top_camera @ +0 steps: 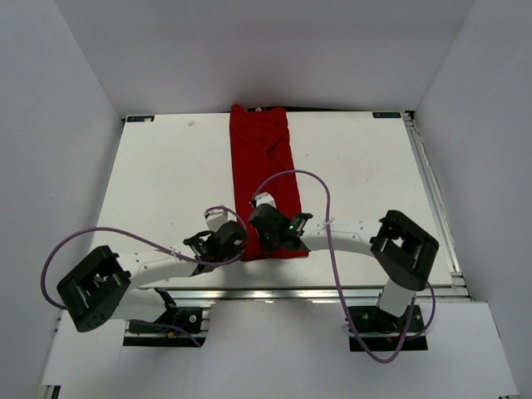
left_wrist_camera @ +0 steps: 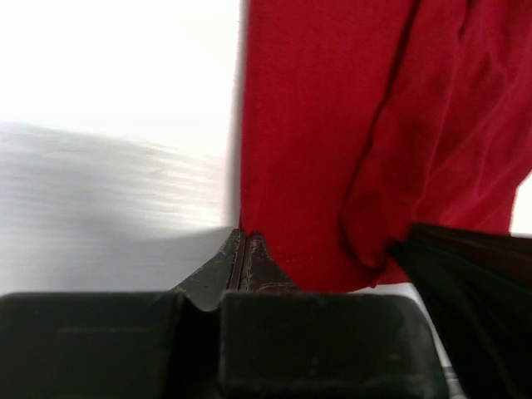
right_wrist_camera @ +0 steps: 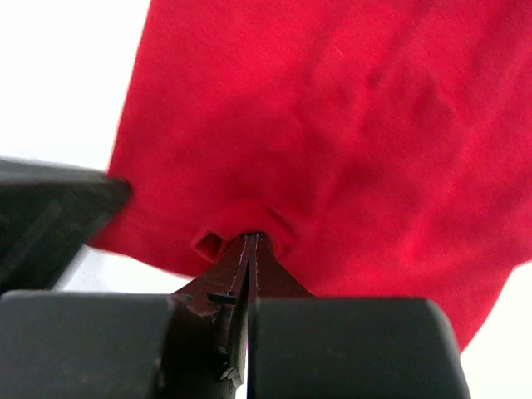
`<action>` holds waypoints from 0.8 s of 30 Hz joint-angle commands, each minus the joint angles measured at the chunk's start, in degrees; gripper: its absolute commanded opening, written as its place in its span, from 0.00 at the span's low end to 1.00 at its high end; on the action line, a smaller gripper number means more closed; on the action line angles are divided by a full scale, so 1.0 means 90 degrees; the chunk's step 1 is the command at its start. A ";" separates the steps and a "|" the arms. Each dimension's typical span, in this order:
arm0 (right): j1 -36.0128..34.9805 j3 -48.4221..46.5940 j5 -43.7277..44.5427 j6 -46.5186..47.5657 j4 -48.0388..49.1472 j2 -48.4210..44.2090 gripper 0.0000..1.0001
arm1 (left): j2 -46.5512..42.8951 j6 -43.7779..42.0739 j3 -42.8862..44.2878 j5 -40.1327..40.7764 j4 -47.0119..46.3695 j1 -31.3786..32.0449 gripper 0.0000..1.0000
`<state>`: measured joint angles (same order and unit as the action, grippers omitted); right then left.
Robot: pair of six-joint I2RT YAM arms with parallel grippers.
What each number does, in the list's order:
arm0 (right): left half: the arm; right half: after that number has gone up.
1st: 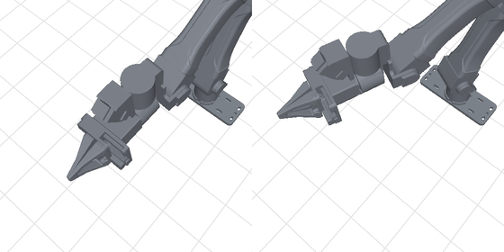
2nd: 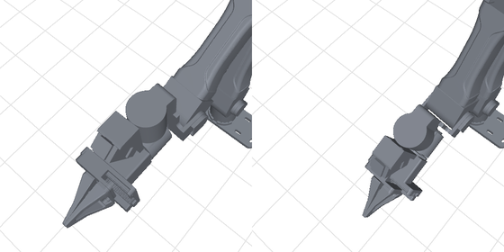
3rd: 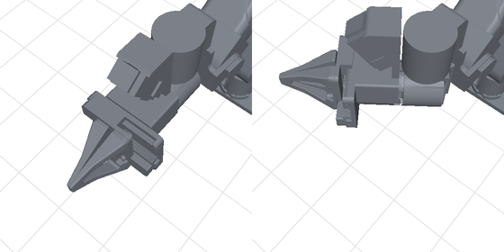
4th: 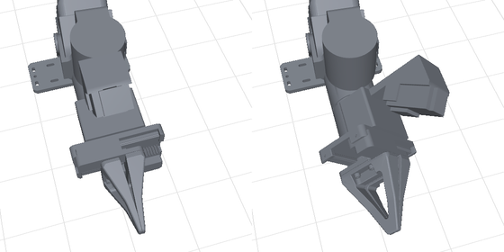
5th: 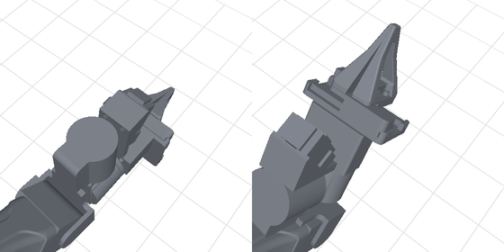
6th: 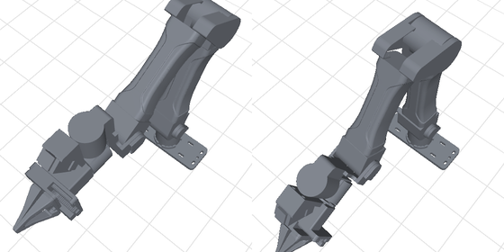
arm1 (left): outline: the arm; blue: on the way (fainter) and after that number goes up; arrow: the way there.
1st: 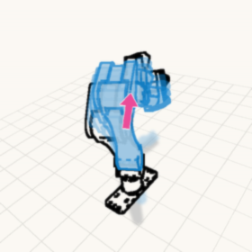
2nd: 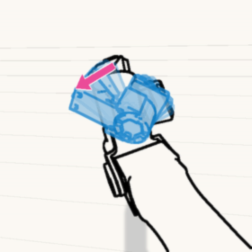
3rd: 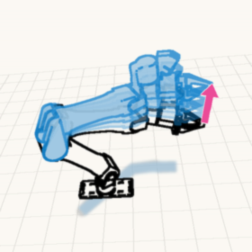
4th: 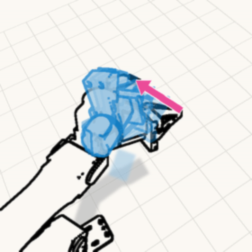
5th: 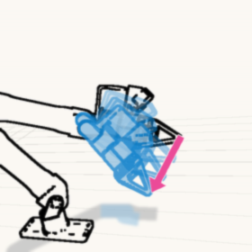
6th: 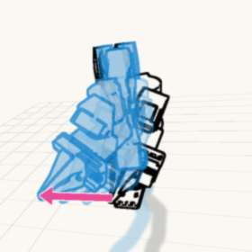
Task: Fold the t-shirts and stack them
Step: Rotate the tshirt 90 degrees
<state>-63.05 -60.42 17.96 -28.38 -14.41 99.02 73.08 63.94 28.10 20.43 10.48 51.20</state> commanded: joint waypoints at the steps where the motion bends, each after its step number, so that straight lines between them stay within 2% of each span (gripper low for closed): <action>1: -0.0036 0.0336 0.0232 -0.0488 -0.0029 -0.0601 0.00 | -0.0307 -0.0034 0.0071 0.0357 0.0661 0.0044 0.00; 8: -0.0114 0.0951 0.0192 -0.1260 -0.0136 -0.1158 0.00 | -0.0454 -0.0034 0.0042 0.0562 0.0945 0.0044 0.00; 12: -0.0163 0.1060 0.0114 -0.1572 -0.0554 -0.1286 0.00 | -0.0473 -0.0064 0.0052 0.0592 0.0974 0.0044 0.00; 13: -0.0172 0.1069 0.0018 -0.1670 -0.0624 -0.1286 0.01 | -0.0454 -0.0093 0.0042 0.0582 0.0965 0.0044 0.00; 15: -0.0280 0.1040 0.0036 -0.1807 -0.0984 -0.1305 0.15 | -0.0386 -0.0112 0.0071 0.0582 0.0974 0.0044 0.00; 18: -0.0475 0.1059 0.0406 -0.2148 -0.1492 -0.1626 0.23 | -0.0327 -0.0142 0.0101 0.0543 0.0984 0.0044 0.00; 24: -0.0505 0.1020 0.0905 -0.2443 -0.2197 -0.2222 0.24 | -0.0385 -0.0171 0.0081 0.0553 0.1043 0.0044 0.00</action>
<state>-67.44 -50.85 21.39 -47.59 -29.43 82.30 70.17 63.18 28.10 24.43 17.91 51.51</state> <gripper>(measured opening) 0.243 0.009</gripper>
